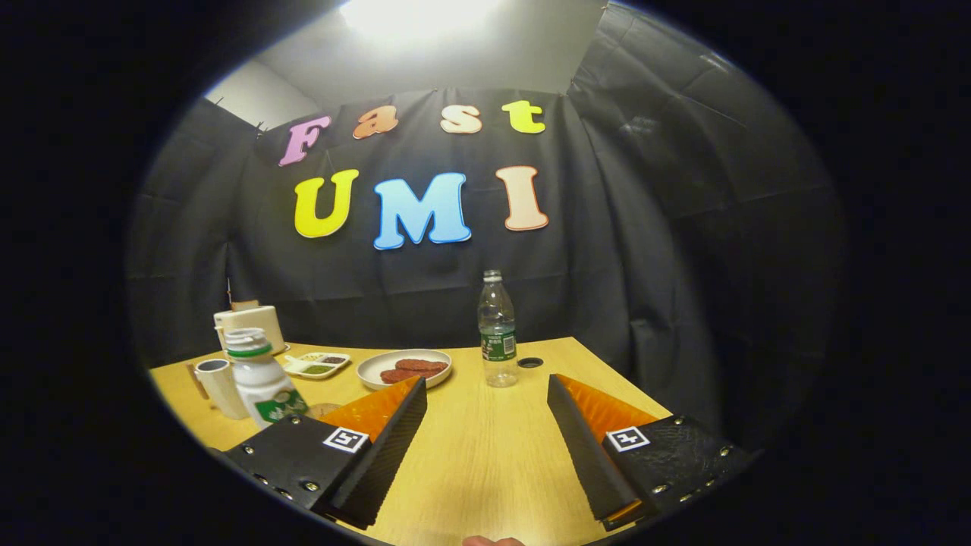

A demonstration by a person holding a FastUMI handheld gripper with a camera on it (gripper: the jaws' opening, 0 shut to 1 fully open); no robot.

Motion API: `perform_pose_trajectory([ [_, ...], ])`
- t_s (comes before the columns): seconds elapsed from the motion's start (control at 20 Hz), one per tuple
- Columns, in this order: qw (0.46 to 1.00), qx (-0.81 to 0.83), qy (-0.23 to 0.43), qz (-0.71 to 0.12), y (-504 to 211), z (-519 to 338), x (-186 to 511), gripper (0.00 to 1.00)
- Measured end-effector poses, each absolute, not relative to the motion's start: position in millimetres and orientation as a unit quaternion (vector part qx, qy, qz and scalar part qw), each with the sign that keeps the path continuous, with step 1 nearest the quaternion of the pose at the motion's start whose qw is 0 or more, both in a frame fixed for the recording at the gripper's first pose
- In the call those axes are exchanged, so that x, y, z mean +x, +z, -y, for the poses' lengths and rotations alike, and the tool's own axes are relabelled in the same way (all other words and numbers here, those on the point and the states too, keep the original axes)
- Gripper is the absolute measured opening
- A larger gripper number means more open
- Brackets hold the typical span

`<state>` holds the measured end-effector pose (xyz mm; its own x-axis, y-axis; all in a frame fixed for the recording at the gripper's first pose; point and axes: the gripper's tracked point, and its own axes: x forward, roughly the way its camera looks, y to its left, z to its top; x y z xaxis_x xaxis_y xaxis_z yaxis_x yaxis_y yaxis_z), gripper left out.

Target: Take the bottle from table, then pour the juice into the cup, finally place the bottle on the coaster

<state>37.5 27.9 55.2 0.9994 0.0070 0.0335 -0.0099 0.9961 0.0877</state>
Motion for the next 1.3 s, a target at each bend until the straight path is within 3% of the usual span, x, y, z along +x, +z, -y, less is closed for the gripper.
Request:
perform_pose_trajectory([
  [0.45, 0.998, 0.016, 0.056, 0.033, 62.1, -110.4, -32.0, 0.98],
  [0.8, 0.996, 0.019, 0.084, 0.028, 46.5, -159.9, -24.2, 0.98],
  [1.3, 0.999, 0.001, 0.052, 0.000, 23.4, -187.4, 23.0, 0.98],
])
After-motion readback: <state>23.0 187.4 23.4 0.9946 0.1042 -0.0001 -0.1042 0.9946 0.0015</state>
